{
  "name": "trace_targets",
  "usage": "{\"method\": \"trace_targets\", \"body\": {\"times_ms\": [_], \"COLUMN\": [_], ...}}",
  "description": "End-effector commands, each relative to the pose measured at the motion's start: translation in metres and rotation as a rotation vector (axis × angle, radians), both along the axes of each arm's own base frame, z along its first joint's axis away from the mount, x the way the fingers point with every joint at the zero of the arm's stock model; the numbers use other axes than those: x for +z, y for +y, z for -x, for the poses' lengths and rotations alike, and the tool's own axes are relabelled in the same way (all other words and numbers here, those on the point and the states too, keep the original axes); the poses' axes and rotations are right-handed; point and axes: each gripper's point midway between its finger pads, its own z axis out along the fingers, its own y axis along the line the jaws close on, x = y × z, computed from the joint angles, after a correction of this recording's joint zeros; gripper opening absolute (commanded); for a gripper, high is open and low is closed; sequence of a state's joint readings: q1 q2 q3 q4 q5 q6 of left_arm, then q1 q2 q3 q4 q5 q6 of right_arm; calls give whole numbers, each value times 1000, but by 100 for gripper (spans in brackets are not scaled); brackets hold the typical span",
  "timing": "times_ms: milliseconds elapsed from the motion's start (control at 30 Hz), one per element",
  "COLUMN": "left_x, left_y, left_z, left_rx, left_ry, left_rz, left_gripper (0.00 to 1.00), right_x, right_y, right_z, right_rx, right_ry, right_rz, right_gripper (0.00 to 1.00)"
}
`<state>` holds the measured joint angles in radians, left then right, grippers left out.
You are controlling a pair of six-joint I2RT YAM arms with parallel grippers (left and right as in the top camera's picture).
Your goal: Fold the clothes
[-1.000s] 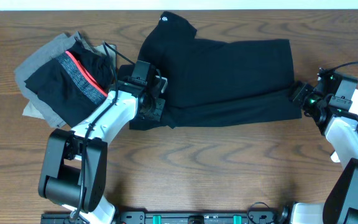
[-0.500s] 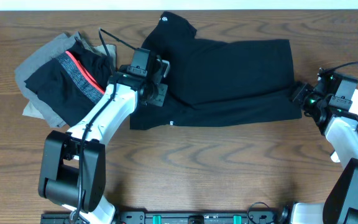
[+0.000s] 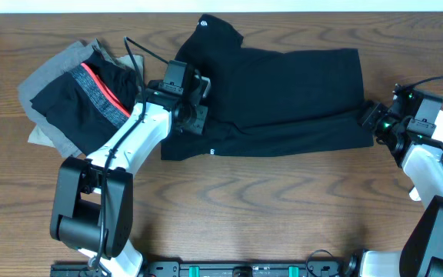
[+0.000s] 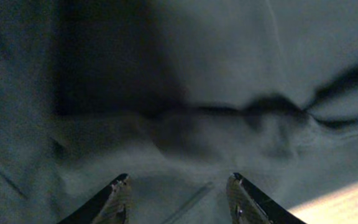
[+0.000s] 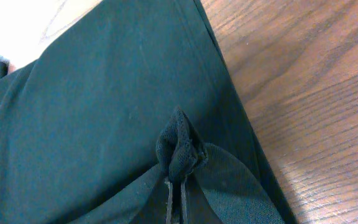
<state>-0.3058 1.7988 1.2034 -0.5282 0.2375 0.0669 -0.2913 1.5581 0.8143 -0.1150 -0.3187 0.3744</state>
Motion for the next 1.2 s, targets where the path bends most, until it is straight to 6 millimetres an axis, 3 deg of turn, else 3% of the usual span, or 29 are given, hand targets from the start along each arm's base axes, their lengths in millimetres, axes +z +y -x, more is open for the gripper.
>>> {"method": "trace_targets", "body": {"times_ms": [0, 167, 333, 533, 667, 867, 967, 1100, 1167], "left_x": [0, -12, -24, -21, -18, -21, -23, -23, -23], "left_y": [-16, -17, 8, 41, 63, 73, 72, 72, 72], "left_z": [11, 21, 21, 27, 36, 41, 39, 39, 41], "left_rx": [-66, -114, -38, 152, 207, 213, 211, 200, 200], "left_ry": [42, 53, 84, 160, 211, 239, 236, 236, 243], "left_rz": [41, -13, -121, -122, -133, -143, -138, -141, -142], "left_gripper": [50, 45, 40, 42, 51, 55, 43, 11, 6], "right_x": [4, 4, 3, 2, 2, 2, 2, 2, 2], "right_y": [2, 2, 3, 3, 3, 3, 3, 3, 1], "right_z": [-5, -5, -4, -3, -3, -3, -3, -3, -3], "right_rx": [5, 5, 5, 5, 5, 5, 5, 6, 13], "right_ry": [-8, -8, -7, 0, 1, 3, 3, 2, -2], "right_rz": [-2, -2, -2, -4, -5, -5, -5, -2, 14], "right_gripper": [1, 1, 1, 1, 1, 2, 1, 1, 1]}}
